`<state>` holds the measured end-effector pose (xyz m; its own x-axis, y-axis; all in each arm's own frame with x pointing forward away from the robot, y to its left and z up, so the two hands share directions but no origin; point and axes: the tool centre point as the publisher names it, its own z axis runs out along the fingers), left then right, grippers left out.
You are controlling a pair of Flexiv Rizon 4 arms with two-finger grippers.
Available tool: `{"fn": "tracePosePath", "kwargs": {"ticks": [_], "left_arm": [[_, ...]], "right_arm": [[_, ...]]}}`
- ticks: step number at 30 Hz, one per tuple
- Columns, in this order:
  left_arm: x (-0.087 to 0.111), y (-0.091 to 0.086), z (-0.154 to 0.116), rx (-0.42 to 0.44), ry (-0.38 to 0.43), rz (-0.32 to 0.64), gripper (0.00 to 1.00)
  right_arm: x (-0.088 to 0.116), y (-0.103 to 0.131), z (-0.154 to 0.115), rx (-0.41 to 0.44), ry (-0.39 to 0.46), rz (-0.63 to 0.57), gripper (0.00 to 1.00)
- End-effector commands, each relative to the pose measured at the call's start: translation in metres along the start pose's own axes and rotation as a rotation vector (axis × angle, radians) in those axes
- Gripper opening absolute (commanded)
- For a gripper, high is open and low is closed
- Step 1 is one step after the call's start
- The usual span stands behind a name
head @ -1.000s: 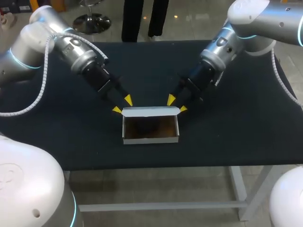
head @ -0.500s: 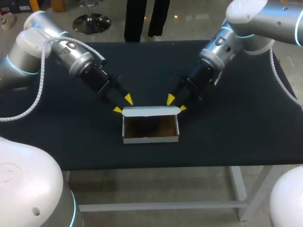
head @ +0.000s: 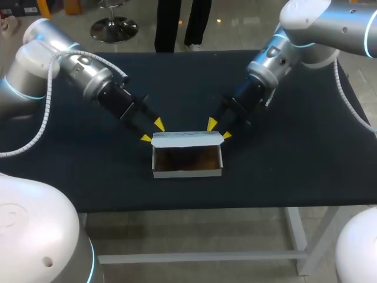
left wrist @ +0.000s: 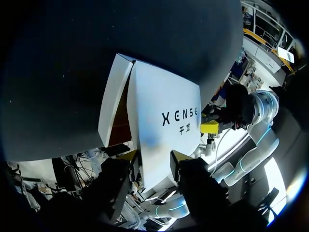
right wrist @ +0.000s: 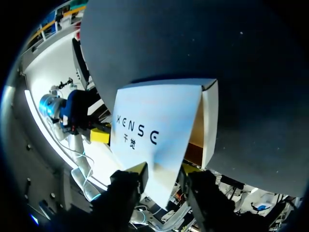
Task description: Assemble the packaging by folding the flat box into shape, placing the metal phone stand inside, and closing the box properly
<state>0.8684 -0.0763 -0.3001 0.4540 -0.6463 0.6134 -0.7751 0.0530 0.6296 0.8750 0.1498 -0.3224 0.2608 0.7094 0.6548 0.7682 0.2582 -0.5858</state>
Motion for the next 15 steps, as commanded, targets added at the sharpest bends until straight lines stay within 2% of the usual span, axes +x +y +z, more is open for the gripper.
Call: {"fn": "tracePosePath", "kwargs": {"ticks": [1, 15], "left_arm": [[0.0025, 0.0024, 0.0083, 0.006, -0.005, 0.004, 0.44], [-0.0068, 0.0035, 0.0138, -0.001, -0.036, 0.024, 0.42]], "right_arm": [[0.0046, 0.0074, 0.0048, 0.018, -0.003, -0.003, 0.45], [-0.0035, 0.0068, 0.0113, 0.023, -0.034, -0.015, 0.47]]}}
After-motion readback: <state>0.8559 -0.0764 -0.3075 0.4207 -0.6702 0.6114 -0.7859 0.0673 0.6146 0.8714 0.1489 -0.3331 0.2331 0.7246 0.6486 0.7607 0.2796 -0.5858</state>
